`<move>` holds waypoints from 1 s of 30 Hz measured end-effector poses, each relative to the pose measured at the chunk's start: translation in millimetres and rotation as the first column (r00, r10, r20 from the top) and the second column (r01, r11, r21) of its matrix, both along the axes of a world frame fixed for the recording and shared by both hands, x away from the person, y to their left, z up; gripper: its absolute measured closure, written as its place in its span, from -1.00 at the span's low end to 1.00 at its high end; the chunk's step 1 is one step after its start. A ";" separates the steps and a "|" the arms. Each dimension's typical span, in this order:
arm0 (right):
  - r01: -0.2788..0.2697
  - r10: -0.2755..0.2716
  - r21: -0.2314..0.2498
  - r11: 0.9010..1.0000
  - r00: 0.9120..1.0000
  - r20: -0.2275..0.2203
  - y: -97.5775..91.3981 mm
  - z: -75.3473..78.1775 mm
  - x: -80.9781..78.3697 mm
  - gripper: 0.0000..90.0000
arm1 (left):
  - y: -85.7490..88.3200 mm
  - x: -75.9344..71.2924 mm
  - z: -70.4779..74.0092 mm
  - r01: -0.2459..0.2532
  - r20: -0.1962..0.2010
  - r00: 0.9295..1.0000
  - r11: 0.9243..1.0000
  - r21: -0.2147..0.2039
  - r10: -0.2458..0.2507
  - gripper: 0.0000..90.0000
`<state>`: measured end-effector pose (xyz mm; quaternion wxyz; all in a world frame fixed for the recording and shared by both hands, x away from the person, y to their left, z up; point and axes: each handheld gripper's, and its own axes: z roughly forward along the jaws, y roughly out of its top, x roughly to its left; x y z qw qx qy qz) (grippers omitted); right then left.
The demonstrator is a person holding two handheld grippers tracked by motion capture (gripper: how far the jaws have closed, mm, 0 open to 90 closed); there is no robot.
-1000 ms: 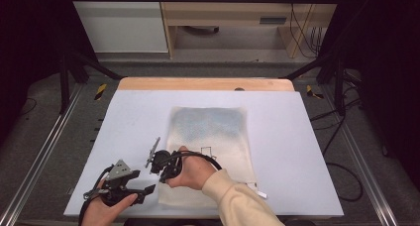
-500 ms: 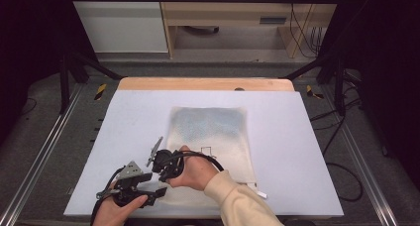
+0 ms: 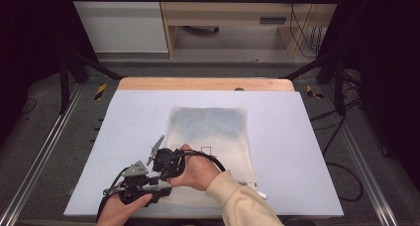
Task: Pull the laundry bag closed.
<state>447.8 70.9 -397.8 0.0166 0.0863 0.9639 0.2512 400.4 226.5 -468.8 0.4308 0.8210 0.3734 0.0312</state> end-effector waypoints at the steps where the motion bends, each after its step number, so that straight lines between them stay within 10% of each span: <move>1: 0.000 0.000 0.000 1.000 1.000 0.000 0.0 0.0 0.0 0.82 | 0.0 0.0 0.0 0.000 0.000 1.000 1.000 0.000 0.000 -0.09; 14: 0.008 -0.008 0.007 1.000 1.000 0.005 -1.8 2.0 0.4 0.82 | -4.0 15.7 -6.5 0.041 -0.007 0.999 0.997 -0.066 -0.041 0.10; 30: 0.003 -0.003 -0.006 1.000 1.000 0.022 -5.7 -1.3 0.9 0.82 | -2.5 20.3 -10.4 0.044 -0.008 0.999 0.998 -0.032 -0.044 0.76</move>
